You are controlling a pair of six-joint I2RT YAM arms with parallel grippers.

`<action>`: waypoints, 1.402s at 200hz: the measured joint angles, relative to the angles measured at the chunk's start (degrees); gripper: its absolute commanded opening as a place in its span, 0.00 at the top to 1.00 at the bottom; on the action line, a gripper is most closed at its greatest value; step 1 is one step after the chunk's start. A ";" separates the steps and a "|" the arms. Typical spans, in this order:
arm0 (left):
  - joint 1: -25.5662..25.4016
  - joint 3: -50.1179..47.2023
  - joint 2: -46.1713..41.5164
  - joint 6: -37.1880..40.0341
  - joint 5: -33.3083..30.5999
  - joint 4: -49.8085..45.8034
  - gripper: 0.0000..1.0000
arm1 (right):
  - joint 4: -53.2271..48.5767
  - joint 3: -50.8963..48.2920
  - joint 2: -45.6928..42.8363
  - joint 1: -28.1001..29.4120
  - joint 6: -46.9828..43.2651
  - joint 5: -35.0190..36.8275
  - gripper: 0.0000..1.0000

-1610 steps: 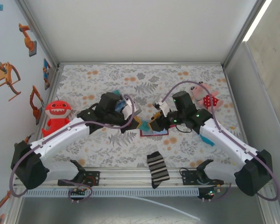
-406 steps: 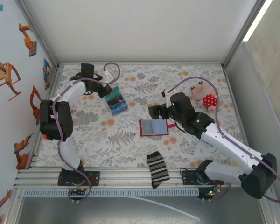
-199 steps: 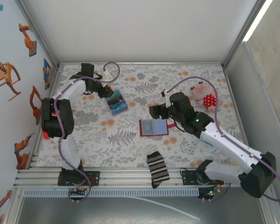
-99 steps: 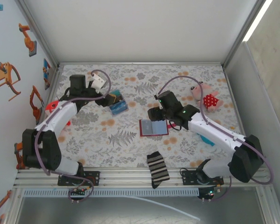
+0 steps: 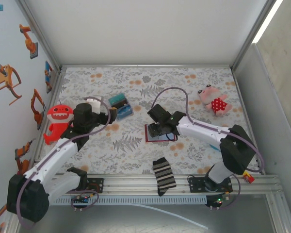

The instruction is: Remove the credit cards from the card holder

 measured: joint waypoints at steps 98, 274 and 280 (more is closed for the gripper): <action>0.00 -4.35 -4.50 -9.01 -5.90 -3.32 0.03 | -0.13 3.56 10.29 1.11 0.33 -0.22 0.50; 0.00 -2.82 -0.33 -8.92 -7.10 -4.59 0.03 | 0.39 3.85 13.25 1.33 1.77 -2.38 0.50; 0.00 -2.78 -0.35 -8.92 -7.10 -4.57 0.03 | 0.52 3.80 13.25 1.33 1.77 -2.38 0.52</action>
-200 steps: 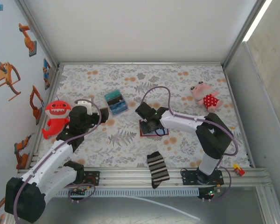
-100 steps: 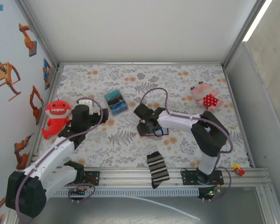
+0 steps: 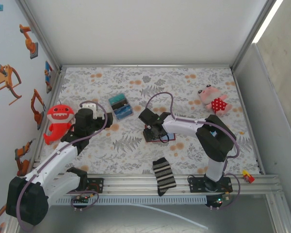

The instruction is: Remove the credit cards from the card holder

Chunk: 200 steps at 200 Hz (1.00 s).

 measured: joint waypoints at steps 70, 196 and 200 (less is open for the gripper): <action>0.00 1.38 -1.27 0.22 1.88 -0.33 0.03 | 1.44 -0.50 -0.35 -0.02 0.11 0.07 0.65; 0.00 5.53 -2.58 0.24 7.19 -2.03 0.03 | 1.22 -0.92 -3.48 -0.07 1.14 3.56 0.73; 0.00 5.53 -2.58 0.24 7.26 -2.14 0.03 | 1.14 -0.94 -3.56 -0.07 1.14 3.76 0.73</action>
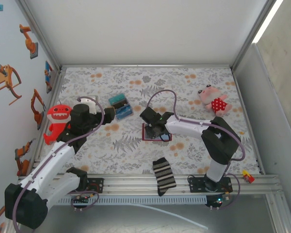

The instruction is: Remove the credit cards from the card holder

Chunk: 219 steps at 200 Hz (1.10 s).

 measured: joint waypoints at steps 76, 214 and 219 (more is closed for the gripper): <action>0.00 0.07 -0.37 0.00 0.20 -1.60 0.03 | -0.76 -2.80 -2.89 -0.68 1.51 2.75 0.71; -0.11 0.35 -0.81 0.00 -0.09 -2.19 0.03 | -0.26 -7.17 -6.01 -3.89 2.36 3.37 0.70; -0.11 0.35 -0.85 -0.02 -0.17 -2.19 0.03 | -0.24 -7.28 -6.01 -3.96 2.36 3.37 0.70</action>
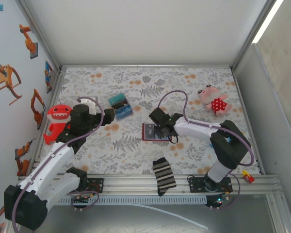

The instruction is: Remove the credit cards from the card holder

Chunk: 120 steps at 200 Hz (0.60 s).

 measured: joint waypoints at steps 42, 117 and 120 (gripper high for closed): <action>0.00 0.00 -0.50 -0.22 -0.85 -0.02 0.03 | 0.35 -0.57 0.00 -0.44 0.22 -0.04 0.70; 0.00 -0.02 -0.85 -2.93 -2.67 0.57 0.03 | 2.21 -3.39 0.00 -2.51 0.81 -1.31 0.70; 0.00 -0.02 -0.85 -3.06 -2.82 0.66 0.03 | 2.29 -3.54 0.00 -2.56 0.81 -1.29 0.70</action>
